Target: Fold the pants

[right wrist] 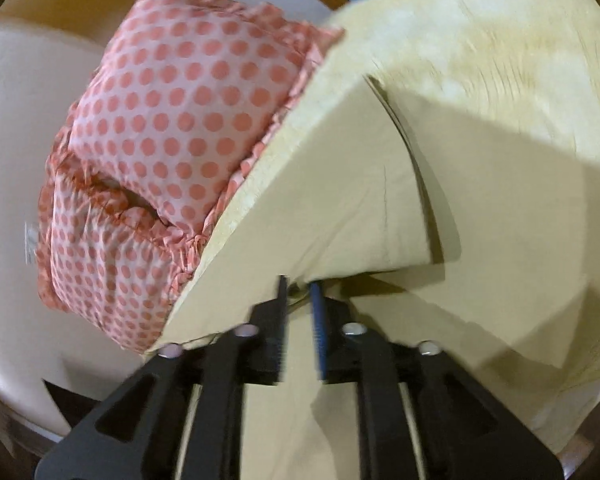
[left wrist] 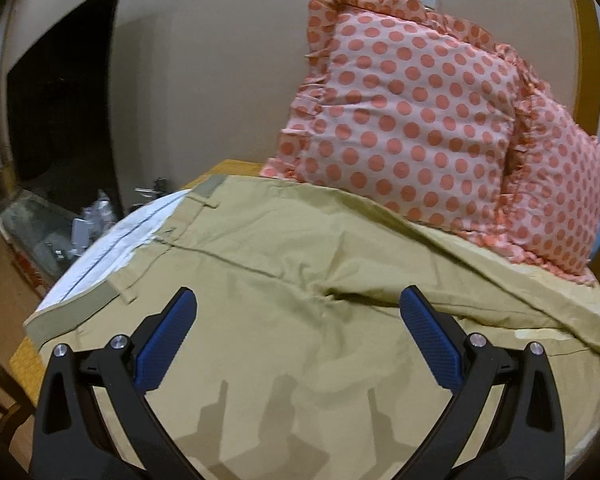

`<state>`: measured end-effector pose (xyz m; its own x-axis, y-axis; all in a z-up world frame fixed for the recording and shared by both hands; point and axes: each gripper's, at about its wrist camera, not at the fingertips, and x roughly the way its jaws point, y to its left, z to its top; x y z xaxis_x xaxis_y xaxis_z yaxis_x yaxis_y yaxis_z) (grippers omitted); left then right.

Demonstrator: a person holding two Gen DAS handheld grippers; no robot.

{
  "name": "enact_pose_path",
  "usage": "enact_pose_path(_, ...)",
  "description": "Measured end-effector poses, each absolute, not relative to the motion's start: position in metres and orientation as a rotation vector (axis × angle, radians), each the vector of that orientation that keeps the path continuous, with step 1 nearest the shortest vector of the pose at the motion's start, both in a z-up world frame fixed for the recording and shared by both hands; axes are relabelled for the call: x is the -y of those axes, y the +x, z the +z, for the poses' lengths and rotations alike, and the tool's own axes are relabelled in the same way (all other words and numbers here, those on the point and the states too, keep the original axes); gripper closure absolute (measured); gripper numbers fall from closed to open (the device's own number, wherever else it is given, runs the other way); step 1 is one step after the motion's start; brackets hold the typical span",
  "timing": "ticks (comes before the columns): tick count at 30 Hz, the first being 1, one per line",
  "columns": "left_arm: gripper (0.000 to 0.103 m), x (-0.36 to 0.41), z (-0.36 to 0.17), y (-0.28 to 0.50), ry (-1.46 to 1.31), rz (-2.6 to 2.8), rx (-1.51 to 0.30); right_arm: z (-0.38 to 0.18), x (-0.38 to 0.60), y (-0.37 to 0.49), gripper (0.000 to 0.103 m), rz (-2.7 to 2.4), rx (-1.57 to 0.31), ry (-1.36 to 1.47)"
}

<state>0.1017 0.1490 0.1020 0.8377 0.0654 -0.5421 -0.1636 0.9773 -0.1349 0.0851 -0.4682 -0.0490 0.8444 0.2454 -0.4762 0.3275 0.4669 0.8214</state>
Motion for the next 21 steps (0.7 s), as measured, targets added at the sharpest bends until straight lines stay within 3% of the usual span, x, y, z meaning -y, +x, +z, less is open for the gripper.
enact_pose_path(1, 0.002, -0.151, 0.104, 0.105, -0.201, 0.087, -0.563, -0.051, 0.467, 0.084, 0.047, -0.066, -0.589, 1.1)
enact_pose_path(5, 0.002, -0.155, 0.105, 0.125, -0.287, -0.009, -0.577, -0.051, 0.467, 0.092, 0.049, -0.079, -0.564, 1.09)
enact_pose_path(7, 0.002, -0.156, 0.103, 0.144, -0.347, -0.051, -0.594, -0.056, 0.471, 0.102, 0.1, -0.053, -0.557, 1.089)
enact_pose_path(16, 0.004, -0.164, 0.071, 0.259, -0.606, -0.068, -0.769, -0.031, 0.486, 0.059, 0.101, 0.034, -0.33, 1.111)
enact_pose_path(21, 0.024, -0.165, 0.045, 0.319, -0.629, 0.04, -0.884, -0.033, 0.487, 0.058, 0.101, 0.043, -0.319, 1.122)
